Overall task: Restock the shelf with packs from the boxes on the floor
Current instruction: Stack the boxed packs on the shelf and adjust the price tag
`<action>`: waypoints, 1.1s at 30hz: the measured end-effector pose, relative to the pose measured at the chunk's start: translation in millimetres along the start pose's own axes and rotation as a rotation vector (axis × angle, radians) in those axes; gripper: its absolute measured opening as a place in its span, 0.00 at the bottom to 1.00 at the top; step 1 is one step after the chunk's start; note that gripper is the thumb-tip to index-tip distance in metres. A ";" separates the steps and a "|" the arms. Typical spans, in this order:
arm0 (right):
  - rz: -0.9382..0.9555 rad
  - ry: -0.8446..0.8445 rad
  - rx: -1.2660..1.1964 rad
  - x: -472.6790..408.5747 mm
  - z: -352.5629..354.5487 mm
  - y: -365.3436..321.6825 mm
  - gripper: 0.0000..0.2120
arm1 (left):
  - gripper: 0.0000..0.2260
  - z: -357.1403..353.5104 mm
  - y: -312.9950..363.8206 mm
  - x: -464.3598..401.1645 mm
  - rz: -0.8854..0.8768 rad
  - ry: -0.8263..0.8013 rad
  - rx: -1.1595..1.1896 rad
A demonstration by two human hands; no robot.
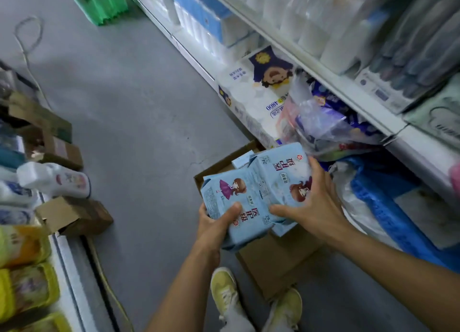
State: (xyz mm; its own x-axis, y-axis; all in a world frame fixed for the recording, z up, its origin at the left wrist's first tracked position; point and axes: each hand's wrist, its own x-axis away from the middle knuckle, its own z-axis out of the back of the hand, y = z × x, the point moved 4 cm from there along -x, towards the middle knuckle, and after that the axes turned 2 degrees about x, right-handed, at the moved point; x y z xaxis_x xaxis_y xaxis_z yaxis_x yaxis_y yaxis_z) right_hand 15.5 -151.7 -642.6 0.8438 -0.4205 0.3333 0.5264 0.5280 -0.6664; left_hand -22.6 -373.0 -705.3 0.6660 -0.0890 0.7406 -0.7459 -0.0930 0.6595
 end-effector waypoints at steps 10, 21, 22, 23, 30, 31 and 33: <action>0.057 0.185 -0.226 73.3 99.0 -86.9 0.26 | 0.31 -9.2 74.4 108.3 -0.103 -0.108 0.015; -0.001 0.154 -0.276 180.5 177.4 -172.1 0.29 | 0.39 15.4 141.6 225.6 -0.172 -0.259 -0.040; -0.009 0.146 -0.290 187.7 184.6 -178.0 0.30 | 0.39 15.1 147.0 233.6 -0.180 -0.278 -0.047; -0.015 0.135 -0.301 195.1 191.7 -183.7 0.30 | 0.38 14.9 152.8 242.4 -0.188 -0.294 -0.050; 0.008 0.097 -0.493 262.6 235.6 -226.0 0.12 | 0.33 10.6 192.9 310.3 -0.226 -0.460 -0.084; 0.015 0.086 -0.516 271.0 239.4 -229.3 0.12 | 0.32 9.1 197.8 320.2 -0.230 -0.482 -0.093; 0.012 0.073 -0.547 285.1 245.3 -233.9 0.14 | 0.32 5.7 205.5 334.3 -0.241 -0.516 -0.122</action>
State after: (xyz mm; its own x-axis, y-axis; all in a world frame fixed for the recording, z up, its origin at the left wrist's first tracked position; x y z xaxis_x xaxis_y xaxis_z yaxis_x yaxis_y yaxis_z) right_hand 158.5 -214.0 -228.1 0.8300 -0.4769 0.2893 0.3693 0.0811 -0.9258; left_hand 46.9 -427.5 -322.9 0.7131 -0.5540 0.4297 -0.5482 -0.0585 0.8343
